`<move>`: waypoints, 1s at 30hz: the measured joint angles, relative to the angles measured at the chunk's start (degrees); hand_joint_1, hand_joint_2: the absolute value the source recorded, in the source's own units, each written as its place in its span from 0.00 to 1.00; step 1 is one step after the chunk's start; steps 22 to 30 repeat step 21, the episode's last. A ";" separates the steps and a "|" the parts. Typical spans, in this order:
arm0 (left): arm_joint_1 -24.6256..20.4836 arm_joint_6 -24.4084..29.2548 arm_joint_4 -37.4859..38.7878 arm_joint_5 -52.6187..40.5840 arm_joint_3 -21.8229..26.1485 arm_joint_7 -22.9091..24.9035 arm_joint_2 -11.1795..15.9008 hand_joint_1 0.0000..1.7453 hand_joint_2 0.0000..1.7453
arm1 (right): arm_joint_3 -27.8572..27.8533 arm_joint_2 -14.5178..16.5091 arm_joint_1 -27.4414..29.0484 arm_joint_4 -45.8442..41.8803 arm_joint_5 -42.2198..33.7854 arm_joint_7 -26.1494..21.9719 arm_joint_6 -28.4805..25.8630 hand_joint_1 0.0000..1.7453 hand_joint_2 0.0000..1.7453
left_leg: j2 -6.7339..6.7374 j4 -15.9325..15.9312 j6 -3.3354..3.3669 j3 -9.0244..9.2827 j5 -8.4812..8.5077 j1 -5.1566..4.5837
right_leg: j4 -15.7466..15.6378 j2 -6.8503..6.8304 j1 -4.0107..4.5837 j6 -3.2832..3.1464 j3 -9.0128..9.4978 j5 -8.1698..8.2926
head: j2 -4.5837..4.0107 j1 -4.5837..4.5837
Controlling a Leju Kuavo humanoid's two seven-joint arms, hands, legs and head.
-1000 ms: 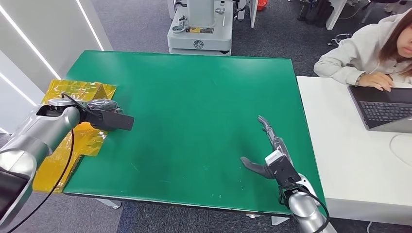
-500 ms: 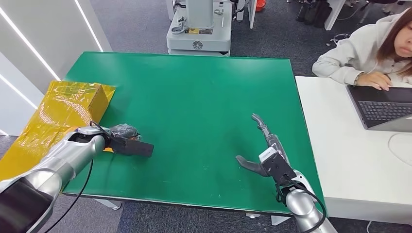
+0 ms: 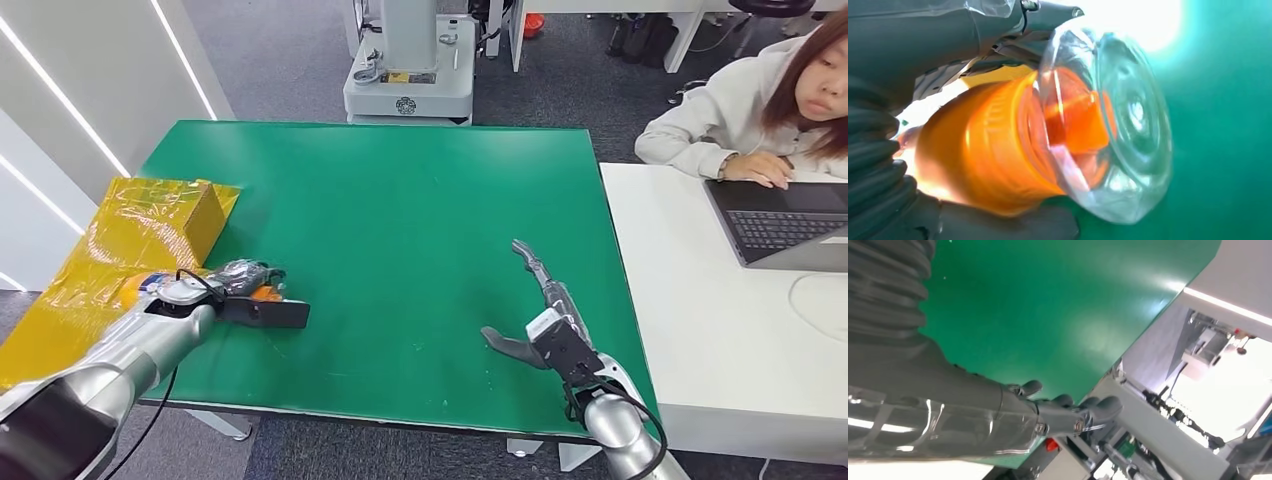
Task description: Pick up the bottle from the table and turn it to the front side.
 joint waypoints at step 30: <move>26.00 27.03 -27.05 31.46 28.71 -31.84 -10.67 0.00 1.00 | 1.76 0.29 -1.74 3.08 -5.89 -3.58 -0.45 0.00 1.00 | -0.47 0.20 -0.07 -0.67 0.45 -0.05 | -0.23 -0.46 0.01 0.18 -0.84 0.09 | 0.00 0.02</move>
